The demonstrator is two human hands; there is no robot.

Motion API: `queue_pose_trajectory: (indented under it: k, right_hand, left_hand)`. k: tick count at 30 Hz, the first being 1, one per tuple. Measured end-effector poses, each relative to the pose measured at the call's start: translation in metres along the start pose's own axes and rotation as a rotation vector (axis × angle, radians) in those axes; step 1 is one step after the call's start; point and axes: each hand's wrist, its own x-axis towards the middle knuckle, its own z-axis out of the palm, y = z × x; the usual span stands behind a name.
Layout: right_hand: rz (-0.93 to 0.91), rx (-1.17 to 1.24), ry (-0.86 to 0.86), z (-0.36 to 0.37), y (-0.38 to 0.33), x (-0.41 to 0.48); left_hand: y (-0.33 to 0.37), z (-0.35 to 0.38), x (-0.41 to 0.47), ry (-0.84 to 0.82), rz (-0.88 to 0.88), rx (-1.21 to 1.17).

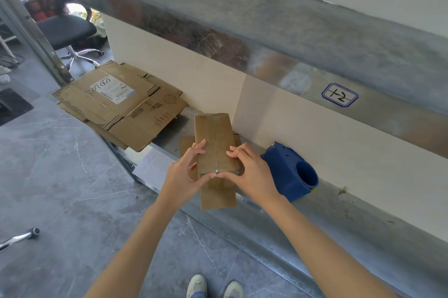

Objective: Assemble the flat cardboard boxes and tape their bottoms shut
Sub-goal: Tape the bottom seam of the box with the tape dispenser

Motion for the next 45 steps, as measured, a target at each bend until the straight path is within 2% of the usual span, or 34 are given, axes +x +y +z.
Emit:
queue_pose_trajectory:
  k: [3, 7, 9, 16, 22, 24, 30, 33, 38, 41, 45]
  right_hand:
    - [0.014, 0.05, -0.072, -0.008, 0.005, 0.003]
    - [-0.035, 0.018, -0.274, -0.032, 0.02, 0.009]
    - [-0.075, -0.018, -0.27, -0.036, 0.023, 0.012]
    - [-0.092, 0.001, -0.17, -0.028, 0.022, 0.006]
    - [-0.127, -0.097, -0.315, -0.045, 0.023, 0.017]
    - [-0.152, -0.143, -0.304, -0.045, 0.022, 0.018]
    - [-0.144, -0.091, -0.064, -0.023, 0.013, 0.006]
    - [-0.087, -0.045, -0.034, -0.017, 0.008, 0.007]
    - [0.086, 0.184, 0.015, -0.008, -0.006, 0.003]
    - [0.2, 0.267, -0.046, -0.004, -0.013, 0.0]
    - [0.235, 0.186, -0.201, -0.008, -0.011, 0.005]
  left_hand:
    - [-0.003, -0.007, 0.002, -0.057, -0.006, 0.041]
    - [-0.006, -0.032, 0.011, -0.264, -0.022, 0.129]
    - [-0.006, -0.037, 0.016, -0.296, -0.029, 0.178]
    - [-0.002, -0.031, 0.013, -0.223, -0.011, 0.16]
    - [0.002, -0.045, 0.023, -0.361, -0.083, 0.151]
    - [0.001, -0.046, 0.024, -0.381, -0.085, 0.181]
    - [0.001, -0.026, 0.012, -0.166, -0.043, 0.166]
    - [0.0, -0.025, 0.011, -0.148, -0.039, 0.197]
    - [0.003, -0.017, -0.001, -0.081, -0.038, 0.209]
    - [0.005, -0.004, -0.01, -0.01, -0.003, 0.198]
    - [0.016, 0.009, -0.016, 0.06, 0.023, 0.244]
